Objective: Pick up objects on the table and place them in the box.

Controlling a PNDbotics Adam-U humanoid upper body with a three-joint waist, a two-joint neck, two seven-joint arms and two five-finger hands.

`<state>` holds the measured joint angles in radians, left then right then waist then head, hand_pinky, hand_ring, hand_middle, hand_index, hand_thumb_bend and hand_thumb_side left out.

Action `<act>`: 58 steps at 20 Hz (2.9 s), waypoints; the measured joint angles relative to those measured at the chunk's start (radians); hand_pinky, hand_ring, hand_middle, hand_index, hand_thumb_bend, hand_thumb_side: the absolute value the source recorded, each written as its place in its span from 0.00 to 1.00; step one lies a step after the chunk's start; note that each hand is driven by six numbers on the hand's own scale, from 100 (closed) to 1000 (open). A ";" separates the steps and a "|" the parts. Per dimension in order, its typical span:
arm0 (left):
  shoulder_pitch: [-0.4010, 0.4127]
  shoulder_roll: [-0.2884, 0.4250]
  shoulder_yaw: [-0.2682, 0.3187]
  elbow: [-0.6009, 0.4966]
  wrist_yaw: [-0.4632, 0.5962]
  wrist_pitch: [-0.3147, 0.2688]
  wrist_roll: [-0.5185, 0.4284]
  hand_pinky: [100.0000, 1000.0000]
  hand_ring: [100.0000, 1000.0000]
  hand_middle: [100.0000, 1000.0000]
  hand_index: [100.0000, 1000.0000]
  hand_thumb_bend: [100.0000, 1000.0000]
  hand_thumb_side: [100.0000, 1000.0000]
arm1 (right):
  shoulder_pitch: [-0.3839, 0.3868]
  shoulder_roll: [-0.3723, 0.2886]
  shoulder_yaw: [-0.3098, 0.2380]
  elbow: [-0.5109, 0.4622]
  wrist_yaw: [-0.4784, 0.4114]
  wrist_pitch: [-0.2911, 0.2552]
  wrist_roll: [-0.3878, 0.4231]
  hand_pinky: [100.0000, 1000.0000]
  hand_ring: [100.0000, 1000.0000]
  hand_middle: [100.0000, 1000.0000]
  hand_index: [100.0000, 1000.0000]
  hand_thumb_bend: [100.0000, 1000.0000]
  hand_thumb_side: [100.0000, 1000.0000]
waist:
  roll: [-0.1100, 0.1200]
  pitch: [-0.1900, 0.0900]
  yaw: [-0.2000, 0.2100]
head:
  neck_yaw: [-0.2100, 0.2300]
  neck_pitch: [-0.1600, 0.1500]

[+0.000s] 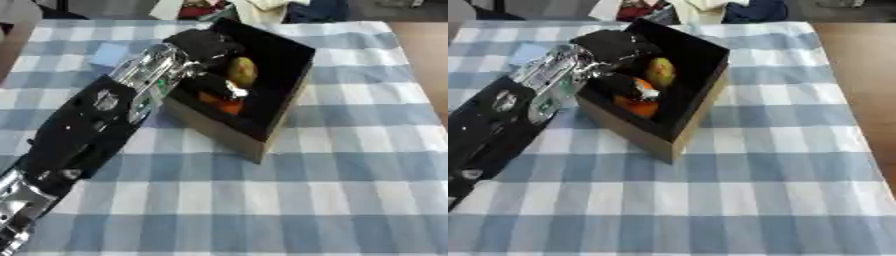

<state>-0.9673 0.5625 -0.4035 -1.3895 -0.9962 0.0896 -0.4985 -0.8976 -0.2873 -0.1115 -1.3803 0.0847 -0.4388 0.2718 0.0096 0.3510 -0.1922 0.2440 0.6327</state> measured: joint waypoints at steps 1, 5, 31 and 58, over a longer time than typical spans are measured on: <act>0.001 0.002 0.005 -0.015 0.015 0.010 0.001 0.68 0.84 0.81 0.96 0.45 1.00 | 0.001 0.000 -0.001 0.000 0.000 0.000 0.000 0.97 0.95 0.77 0.86 0.00 0.70 | 0.000 0.000 0.001 | 0.000 0.000; 0.006 0.014 0.028 -0.091 0.080 0.049 0.013 0.67 0.83 0.80 0.94 0.31 1.00 | 0.002 0.000 -0.005 -0.002 -0.001 0.001 -0.001 0.97 0.95 0.77 0.86 0.00 0.70 | -0.003 -0.003 0.006 | -0.001 0.001; 0.167 0.340 0.203 -0.480 0.255 0.232 -0.034 0.66 0.81 0.77 0.89 0.15 0.94 | 0.023 -0.001 -0.017 -0.011 -0.007 0.009 -0.018 0.97 0.95 0.77 0.86 0.00 0.69 | -0.023 -0.031 0.045 | -0.025 0.025; 0.203 0.342 0.218 -0.083 0.100 0.306 -0.258 0.77 0.91 0.85 1.00 0.63 1.00 | 0.026 -0.001 -0.018 -0.011 -0.007 0.013 -0.019 0.97 0.95 0.77 0.86 0.00 0.70 | -0.021 -0.027 0.040 | -0.008 0.016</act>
<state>-0.7645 0.9048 -0.1854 -1.4723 -0.8965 0.3954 -0.7566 -0.8711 -0.2884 -0.1297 -1.3915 0.0777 -0.4261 0.2529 -0.0111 0.3241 -0.1526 0.2360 0.6483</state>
